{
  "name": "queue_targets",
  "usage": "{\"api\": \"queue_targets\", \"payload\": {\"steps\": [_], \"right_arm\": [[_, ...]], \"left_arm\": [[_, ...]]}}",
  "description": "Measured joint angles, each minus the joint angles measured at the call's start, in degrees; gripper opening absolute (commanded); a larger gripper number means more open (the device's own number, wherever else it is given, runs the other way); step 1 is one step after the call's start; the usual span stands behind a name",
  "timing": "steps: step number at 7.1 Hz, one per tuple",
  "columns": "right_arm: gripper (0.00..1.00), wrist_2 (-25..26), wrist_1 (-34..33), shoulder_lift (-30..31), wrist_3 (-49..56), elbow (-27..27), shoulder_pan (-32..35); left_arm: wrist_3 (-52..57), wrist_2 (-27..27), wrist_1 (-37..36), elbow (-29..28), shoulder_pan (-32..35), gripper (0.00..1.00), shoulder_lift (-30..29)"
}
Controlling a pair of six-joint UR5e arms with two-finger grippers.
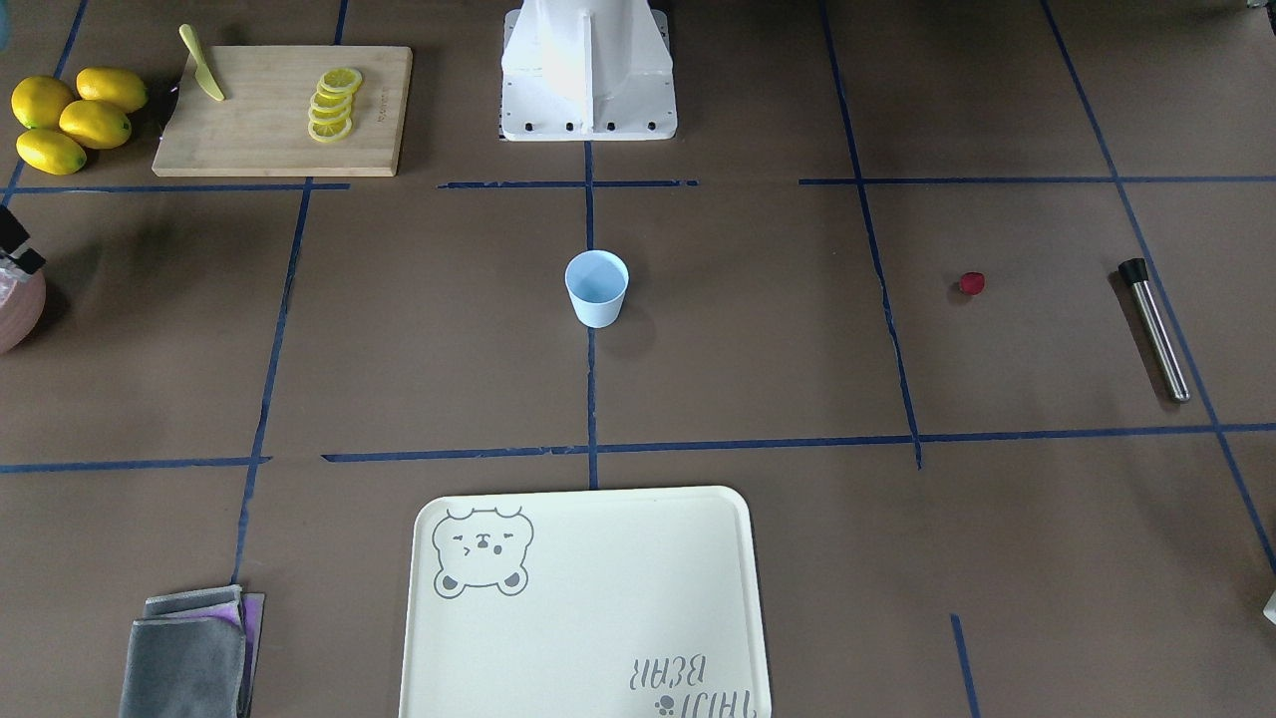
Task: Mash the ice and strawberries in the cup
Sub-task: 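Carry the pink ice bowl with the right gripper over the blue cup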
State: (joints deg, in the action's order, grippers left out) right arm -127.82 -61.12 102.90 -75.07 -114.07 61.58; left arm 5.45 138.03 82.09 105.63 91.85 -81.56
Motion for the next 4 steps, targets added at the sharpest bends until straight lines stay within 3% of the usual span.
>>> {"api": "queue_targets", "payload": {"steps": [2,4], "right_arm": [[0.02,1.68,-1.06,-11.45,-16.63,-1.27,-9.62],[0.03,8.76,-10.62,-27.04,-27.74,-0.86,-21.15]], "left_arm": [[0.00,0.37,0.06,0.00,-0.03,1.00,-0.01],[0.00,1.38,0.09,-0.03,-0.01,1.00,-0.01]]}}
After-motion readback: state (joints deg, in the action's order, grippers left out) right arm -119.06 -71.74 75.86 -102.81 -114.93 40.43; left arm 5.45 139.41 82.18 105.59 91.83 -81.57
